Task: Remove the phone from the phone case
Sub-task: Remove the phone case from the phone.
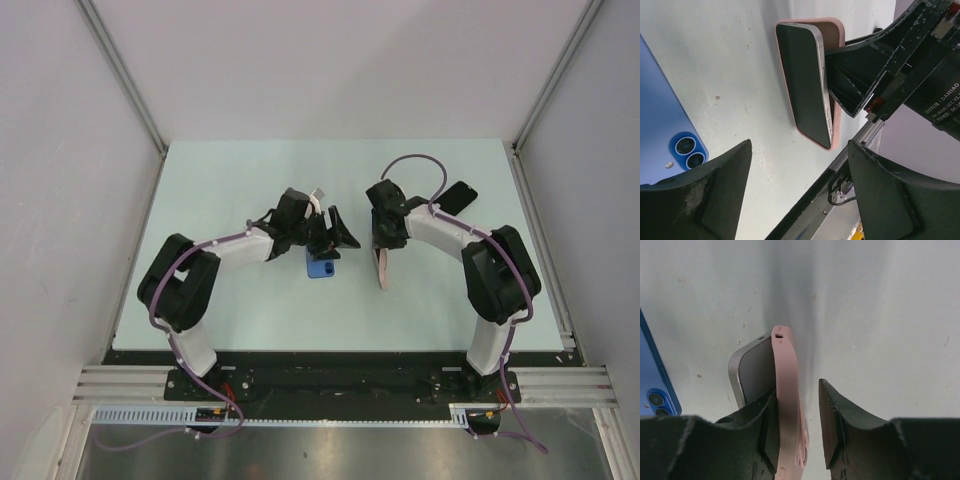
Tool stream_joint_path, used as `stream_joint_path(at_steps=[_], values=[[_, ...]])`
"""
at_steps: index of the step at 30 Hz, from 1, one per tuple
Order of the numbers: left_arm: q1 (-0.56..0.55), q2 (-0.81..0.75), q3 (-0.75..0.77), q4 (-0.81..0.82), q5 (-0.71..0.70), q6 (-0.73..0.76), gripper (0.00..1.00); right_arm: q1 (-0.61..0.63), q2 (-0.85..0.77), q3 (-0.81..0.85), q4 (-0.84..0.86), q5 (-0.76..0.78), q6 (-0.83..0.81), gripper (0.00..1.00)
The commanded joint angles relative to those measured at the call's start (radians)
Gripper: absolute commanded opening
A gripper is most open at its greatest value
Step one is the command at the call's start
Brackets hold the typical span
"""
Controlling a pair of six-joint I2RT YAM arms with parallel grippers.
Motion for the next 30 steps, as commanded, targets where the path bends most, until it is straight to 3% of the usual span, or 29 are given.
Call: stream_joint_path(at_steps=[1, 8, 13, 24, 29, 30], values=[[-0.01, 0.018, 0.063, -0.011, -0.021, -0.044, 0.8, 0.002, 0.155, -0.138, -0.057, -0.016, 0.009, 0.38], [-0.01, 0.029, 0.073, -0.011, -0.026, -0.061, 0.79, -0.001, 0.18, -0.172, -0.008, -0.046, 0.01, 0.31], [-0.01, 0.052, 0.075, 0.007, -0.013, -0.087, 0.79, -0.027, 0.157, -0.213, 0.051, -0.103, 0.015, 0.01], [-0.028, 0.115, 0.119, 0.016, -0.056, -0.244, 0.78, -0.007, 0.125, -0.216, 0.088, -0.109, 0.036, 0.0], [-0.028, 0.158, 0.224, -0.133, -0.088, -0.248, 0.79, -0.001, 0.128, -0.216, 0.086, -0.105, 0.047, 0.0], [-0.028, 0.159, 0.227, -0.131, -0.084, -0.245, 0.79, 0.002, 0.123, -0.216, 0.085, -0.103, 0.047, 0.04]])
